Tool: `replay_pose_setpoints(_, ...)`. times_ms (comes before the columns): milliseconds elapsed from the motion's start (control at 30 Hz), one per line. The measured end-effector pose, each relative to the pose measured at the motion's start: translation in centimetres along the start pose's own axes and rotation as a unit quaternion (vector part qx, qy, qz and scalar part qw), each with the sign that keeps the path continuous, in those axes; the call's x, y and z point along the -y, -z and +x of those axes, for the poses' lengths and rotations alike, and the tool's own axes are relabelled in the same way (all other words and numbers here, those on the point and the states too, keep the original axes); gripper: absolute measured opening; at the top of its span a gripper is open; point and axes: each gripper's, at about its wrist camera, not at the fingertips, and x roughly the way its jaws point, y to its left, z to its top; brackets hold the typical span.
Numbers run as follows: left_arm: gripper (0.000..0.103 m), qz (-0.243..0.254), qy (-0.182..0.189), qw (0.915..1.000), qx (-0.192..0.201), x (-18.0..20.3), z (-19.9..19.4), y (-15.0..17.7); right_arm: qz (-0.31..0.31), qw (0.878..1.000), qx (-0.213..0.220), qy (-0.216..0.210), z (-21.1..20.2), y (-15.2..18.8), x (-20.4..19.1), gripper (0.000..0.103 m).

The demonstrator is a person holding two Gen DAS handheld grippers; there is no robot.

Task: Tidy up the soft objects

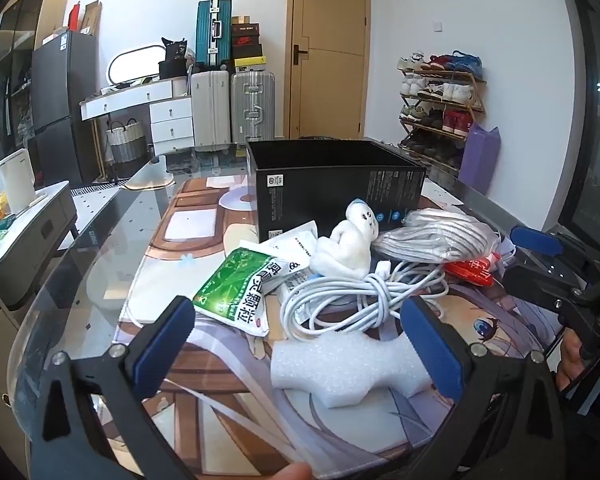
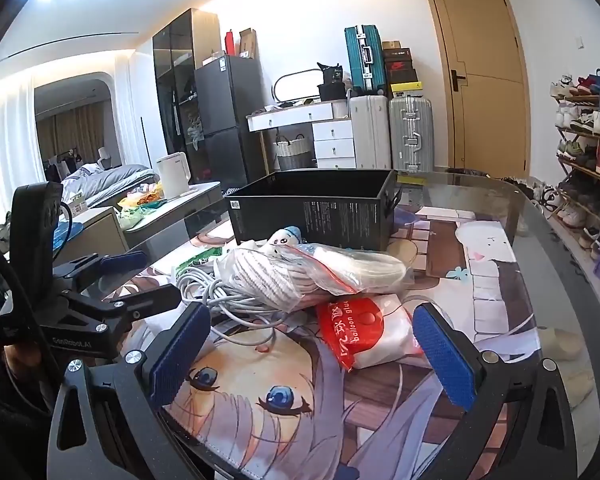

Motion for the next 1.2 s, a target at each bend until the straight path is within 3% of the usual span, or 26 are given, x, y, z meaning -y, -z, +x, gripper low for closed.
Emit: replay_pose_setpoints(1200, 0.103, -0.01, -0.003, 0.9999, 0.012, -0.9, 0.2, 0.0, -0.014, 1.0, 0.005, -0.011, 0.0, 0.3, -1.0, 0.102)
